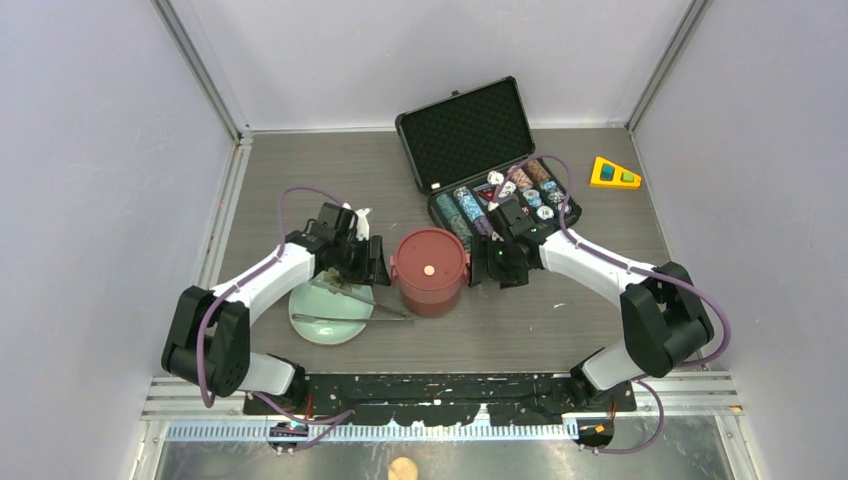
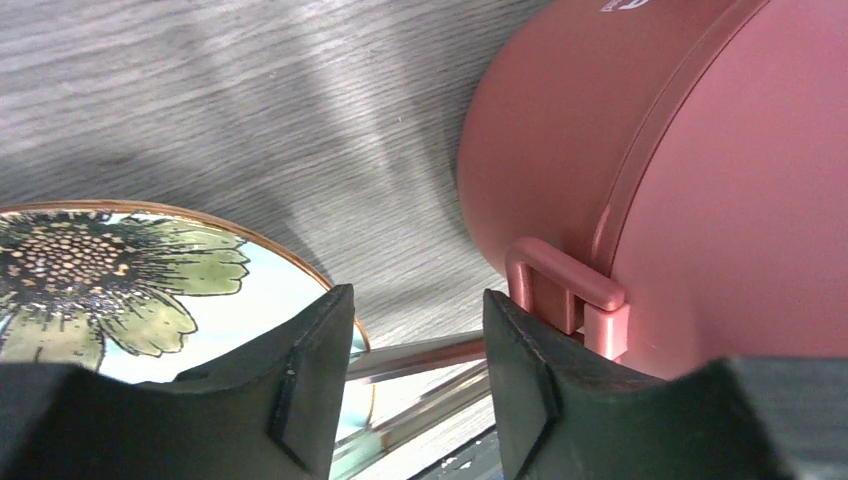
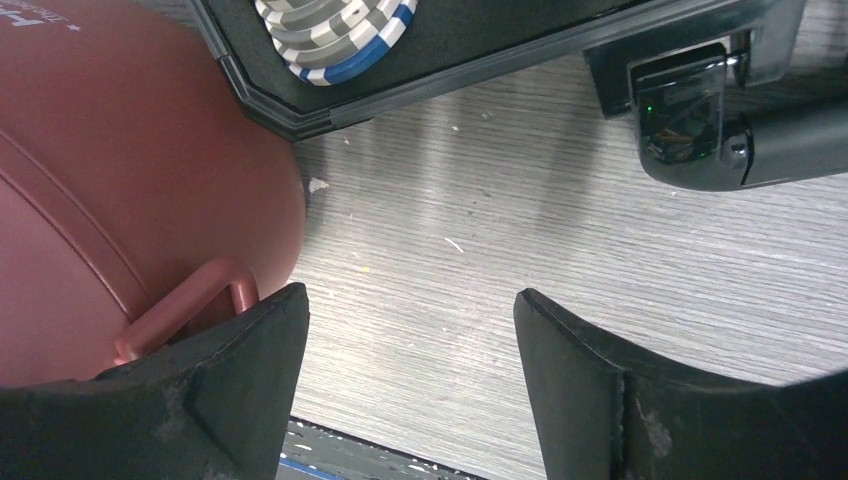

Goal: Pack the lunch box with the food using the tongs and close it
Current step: Close the fastener on the packing box.

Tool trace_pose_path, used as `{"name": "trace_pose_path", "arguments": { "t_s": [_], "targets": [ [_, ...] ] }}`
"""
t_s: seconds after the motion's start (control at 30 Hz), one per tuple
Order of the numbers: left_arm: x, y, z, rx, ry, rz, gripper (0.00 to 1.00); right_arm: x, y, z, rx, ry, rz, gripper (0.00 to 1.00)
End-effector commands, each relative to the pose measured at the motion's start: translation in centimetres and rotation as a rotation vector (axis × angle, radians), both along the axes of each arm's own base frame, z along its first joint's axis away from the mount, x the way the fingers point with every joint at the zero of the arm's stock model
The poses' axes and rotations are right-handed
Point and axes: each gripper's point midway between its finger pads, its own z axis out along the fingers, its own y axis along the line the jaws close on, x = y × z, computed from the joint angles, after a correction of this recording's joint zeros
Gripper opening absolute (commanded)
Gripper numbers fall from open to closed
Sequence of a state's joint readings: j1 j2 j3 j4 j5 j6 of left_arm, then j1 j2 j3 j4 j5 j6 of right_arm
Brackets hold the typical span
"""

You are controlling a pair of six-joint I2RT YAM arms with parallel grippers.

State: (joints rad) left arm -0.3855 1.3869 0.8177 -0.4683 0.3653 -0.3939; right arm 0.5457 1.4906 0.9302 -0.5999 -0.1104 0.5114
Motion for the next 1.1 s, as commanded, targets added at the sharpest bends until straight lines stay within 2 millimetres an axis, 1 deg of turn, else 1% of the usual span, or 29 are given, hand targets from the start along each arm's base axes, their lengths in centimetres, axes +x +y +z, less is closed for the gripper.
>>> {"name": "trace_pose_path", "arguments": {
  "t_s": [0.0, 0.1, 0.33, 0.47, 0.73, 1.07],
  "targets": [
    [0.0, -1.1, 1.3, -0.068, 0.009, 0.019, 0.49, 1.0, 0.7, 2.0, 0.051, -0.05, -0.034, 0.79],
    [-0.2, -1.5, 0.8, -0.073, 0.024, 0.021, 0.47, 1.0, 1.1, 1.8, 0.063, -0.033, -0.041, 0.77],
    [-0.4, -2.7, 1.4, -0.096, 0.024, 0.009, 0.46, 1.1, 2.2, 2.1, 0.086, -0.02, -0.028, 0.73],
    [-0.4, -3.0, 1.1, -0.1, 0.029, 0.008, 0.46, 1.0, 2.8, 2.0, 0.089, -0.013, -0.014, 0.71],
    [-0.4, -3.5, 1.0, -0.1, 0.031, -0.004, 0.44, 0.9, 3.8, 2.0, 0.085, -0.015, 0.016, 0.65],
    [-0.1, -4.1, 1.0, -0.099, 0.022, -0.028, 0.41, 0.5, 4.9, 1.5, 0.095, -0.015, 0.07, 0.56]
  ]
}}
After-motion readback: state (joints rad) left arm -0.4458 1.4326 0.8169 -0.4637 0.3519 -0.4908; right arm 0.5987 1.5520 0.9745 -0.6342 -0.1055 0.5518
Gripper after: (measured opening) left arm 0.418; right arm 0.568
